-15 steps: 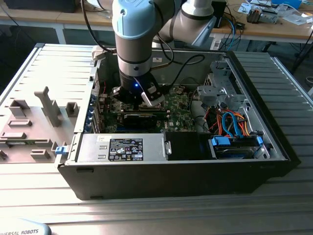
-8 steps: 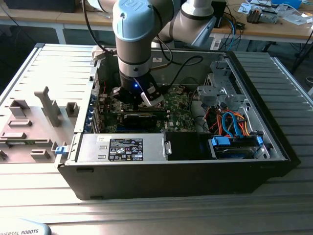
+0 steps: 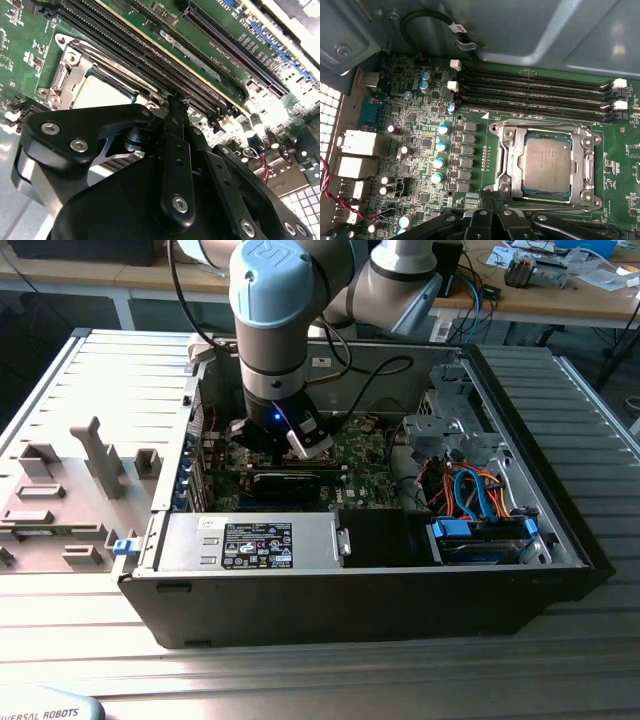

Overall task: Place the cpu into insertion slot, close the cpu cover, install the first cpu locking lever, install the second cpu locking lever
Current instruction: 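Install the second cpu locking lever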

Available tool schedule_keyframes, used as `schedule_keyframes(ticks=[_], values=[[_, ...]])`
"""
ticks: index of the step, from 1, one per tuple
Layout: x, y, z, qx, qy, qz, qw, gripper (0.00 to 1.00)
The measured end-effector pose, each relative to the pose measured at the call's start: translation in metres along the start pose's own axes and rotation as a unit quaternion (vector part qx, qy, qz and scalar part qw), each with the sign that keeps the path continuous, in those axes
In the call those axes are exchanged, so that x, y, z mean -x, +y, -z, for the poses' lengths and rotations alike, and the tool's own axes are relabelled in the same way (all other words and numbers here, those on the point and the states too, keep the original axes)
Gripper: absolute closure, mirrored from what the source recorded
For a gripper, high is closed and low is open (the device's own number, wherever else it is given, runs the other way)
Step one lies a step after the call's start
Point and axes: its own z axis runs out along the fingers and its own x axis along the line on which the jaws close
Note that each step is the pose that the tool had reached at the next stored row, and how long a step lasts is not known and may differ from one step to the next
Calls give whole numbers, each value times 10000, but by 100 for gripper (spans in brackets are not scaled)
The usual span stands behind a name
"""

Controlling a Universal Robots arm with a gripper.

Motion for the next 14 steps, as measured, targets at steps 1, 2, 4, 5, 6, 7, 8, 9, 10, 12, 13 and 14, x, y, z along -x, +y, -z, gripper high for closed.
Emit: schedule_keyframes(ticks=[1,2,4,5,6,7,8,9,10,12,13,14], values=[[-1,-1,-3,7,-1,0,10000,89],[-2,-3,-11,11,0,-1,10000,89],[-3,-6,-26,12,1,-1,10000,89],[-3,-6,-31,15,0,0,10000,89],[-2,-6,-36,21,-1,4,10000,89],[2,0,-47,28,-9,18,10000,89],[2,1,-44,25,-5,23,10000,89],[0,1,-39,22,1,26,10000,89],[0,1,-38,21,3,27,10000,89],[-2,2,-38,8,4,30,10000,89],[-2,4,-32,-1,3,30,10000,89],[-3,5,-20,-13,3,30,10000,89]])
